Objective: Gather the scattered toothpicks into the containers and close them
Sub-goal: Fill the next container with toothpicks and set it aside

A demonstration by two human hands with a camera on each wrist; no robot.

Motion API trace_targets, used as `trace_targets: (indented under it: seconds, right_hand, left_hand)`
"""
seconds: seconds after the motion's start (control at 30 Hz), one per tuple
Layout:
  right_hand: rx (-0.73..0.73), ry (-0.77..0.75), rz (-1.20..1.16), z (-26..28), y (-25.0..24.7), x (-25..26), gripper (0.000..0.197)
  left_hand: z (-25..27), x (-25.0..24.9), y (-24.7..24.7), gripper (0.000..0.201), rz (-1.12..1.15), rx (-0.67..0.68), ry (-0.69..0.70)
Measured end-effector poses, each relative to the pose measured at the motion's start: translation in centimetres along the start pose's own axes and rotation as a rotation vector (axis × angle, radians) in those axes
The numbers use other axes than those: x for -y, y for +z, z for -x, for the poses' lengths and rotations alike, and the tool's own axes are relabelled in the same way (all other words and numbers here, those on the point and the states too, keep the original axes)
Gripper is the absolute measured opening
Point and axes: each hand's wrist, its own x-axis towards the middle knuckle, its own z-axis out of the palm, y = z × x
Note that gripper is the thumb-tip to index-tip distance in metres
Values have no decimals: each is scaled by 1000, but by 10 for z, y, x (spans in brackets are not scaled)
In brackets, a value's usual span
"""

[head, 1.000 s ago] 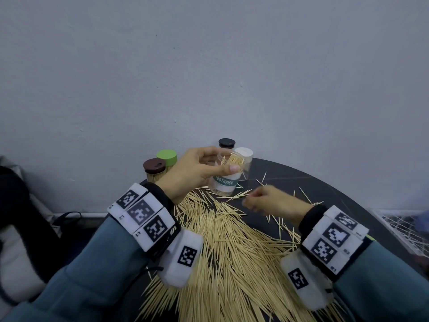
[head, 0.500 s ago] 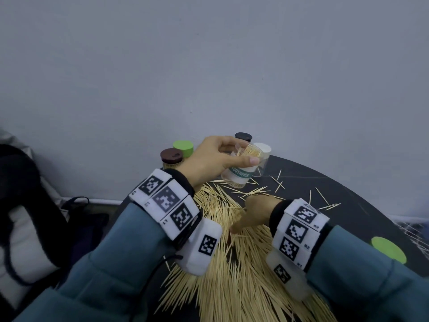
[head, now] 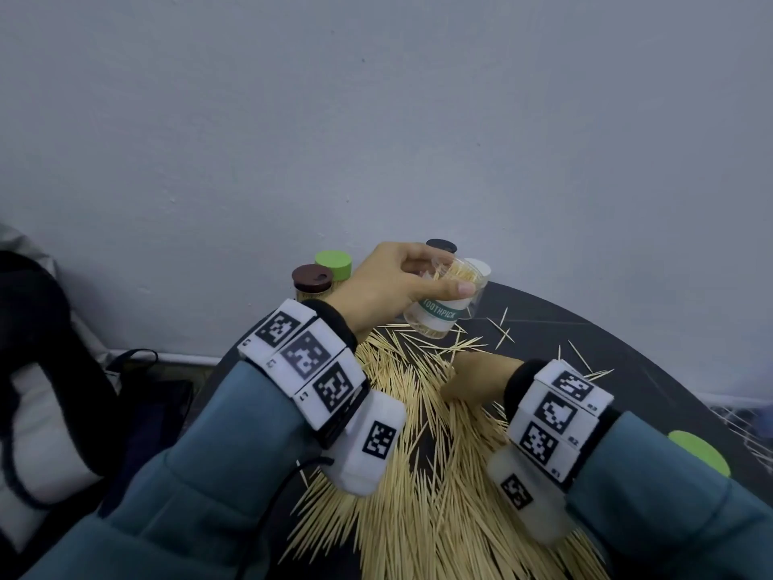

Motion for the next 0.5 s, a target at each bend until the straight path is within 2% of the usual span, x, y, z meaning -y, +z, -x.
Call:
trace_targets:
  seconds: [0.1, 0.17, 0.23, 0.37, 0.5]
  right_hand:
    - [16, 2, -125, -5, -1, -8, 21]
    - [16, -4, -242, -6, -2, -14, 27]
    - [11, -9, -405, -5, -1, -20, 23]
    - [92, -38, -809, -3, 4, -30, 22]
    - [63, -79, -1055, -5, 12, -40, 21]
  left_hand:
    - [0, 0, 0, 43, -5, -2, 0]
    - [0, 0, 0, 43, -9, 4, 1]
    - [0, 0, 1, 41, -10, 9, 4]
    - [0, 2, 2, 42, -30, 16, 11]
    - [0, 4, 5, 43, -58, 34, 12]
